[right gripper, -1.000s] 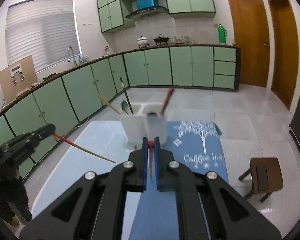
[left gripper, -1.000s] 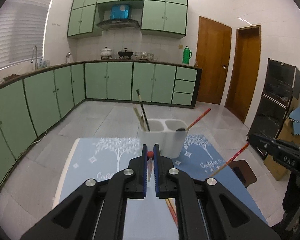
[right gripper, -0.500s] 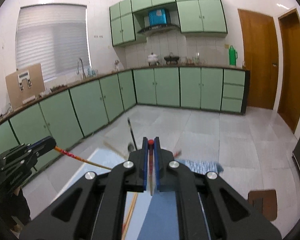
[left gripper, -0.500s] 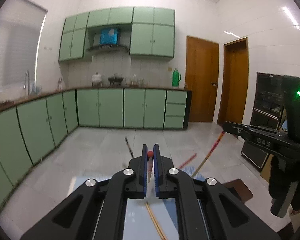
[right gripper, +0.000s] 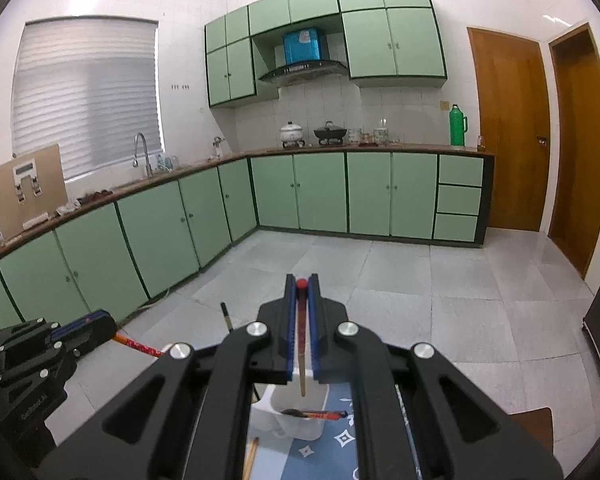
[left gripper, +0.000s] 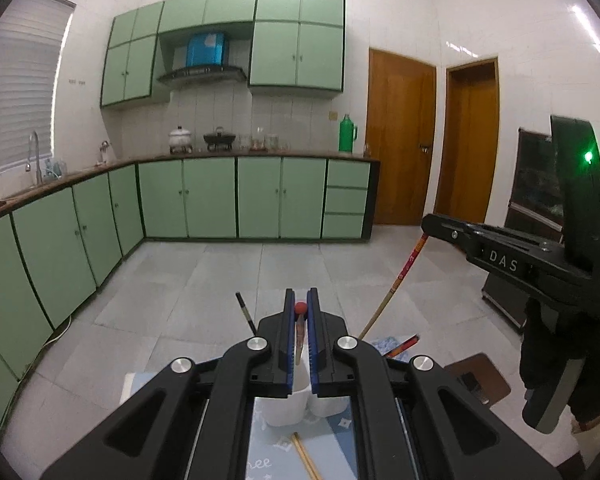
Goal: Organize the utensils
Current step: 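Open both tools and withdraw from the white holder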
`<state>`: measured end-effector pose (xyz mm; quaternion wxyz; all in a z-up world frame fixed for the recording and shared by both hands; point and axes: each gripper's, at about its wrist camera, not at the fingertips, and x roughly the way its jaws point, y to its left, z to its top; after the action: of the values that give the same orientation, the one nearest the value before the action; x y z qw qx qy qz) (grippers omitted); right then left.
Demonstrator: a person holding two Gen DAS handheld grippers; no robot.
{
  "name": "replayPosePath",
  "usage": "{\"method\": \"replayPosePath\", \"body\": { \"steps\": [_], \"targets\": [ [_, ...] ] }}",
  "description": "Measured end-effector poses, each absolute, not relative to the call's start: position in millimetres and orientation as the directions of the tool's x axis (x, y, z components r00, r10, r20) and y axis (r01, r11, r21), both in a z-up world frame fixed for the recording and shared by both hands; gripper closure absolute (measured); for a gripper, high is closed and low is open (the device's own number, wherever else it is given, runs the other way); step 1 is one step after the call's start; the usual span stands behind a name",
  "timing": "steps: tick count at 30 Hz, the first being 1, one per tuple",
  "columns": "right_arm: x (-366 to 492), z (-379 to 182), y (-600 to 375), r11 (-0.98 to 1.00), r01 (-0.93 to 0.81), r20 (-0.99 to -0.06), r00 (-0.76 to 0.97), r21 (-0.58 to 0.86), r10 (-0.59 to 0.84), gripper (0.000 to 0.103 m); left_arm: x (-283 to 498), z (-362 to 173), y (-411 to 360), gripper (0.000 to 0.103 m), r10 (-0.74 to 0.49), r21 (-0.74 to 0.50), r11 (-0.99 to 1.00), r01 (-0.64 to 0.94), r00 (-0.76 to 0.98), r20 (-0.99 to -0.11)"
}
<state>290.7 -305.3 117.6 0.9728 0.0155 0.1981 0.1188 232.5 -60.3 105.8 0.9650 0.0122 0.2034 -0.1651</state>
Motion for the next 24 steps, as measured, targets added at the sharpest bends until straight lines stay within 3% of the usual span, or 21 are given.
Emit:
{"method": "replayPosePath", "body": {
  "steps": [9,11,15,17,21,24],
  "targets": [
    [322.3,88.3,-288.6,0.966,-0.241,-0.439,0.861,0.093,0.257,0.097,268.6,71.9,-67.9,0.097,-0.309,-0.058,0.945,0.322,0.818,-0.485],
    [323.8,82.2,-288.0,0.967,-0.239,-0.447,0.858,0.090,0.253,0.096,274.8,65.9,-66.0,0.091,-0.311,-0.070,0.945,0.319,0.812,-0.493],
    [320.8,78.2,-290.4,0.968,-0.232,-0.447,0.859,0.090,0.248,0.075,274.1,63.3,-60.0,0.080,-0.314,-0.091,0.946,0.310,0.814,-0.489],
    [315.1,80.1,-295.1,0.969,-0.226,-0.434,0.867,0.097,0.245,0.074,268.8,64.5,-55.8,0.072,-0.308,-0.093,0.949,0.302,0.821,-0.480],
    [292.5,86.5,-312.4,0.977,-0.191,-0.395,0.894,0.095,0.213,0.057,249.8,66.5,-44.0,0.053,-0.297,-0.110,0.954,0.277,0.840,-0.454],
    [271.4,84.7,-324.0,0.977,-0.180,-0.376,0.903,0.110,0.209,0.047,229.0,61.4,-31.6,0.047,-0.281,-0.126,0.960,0.251,0.853,-0.440]
  ]
}}
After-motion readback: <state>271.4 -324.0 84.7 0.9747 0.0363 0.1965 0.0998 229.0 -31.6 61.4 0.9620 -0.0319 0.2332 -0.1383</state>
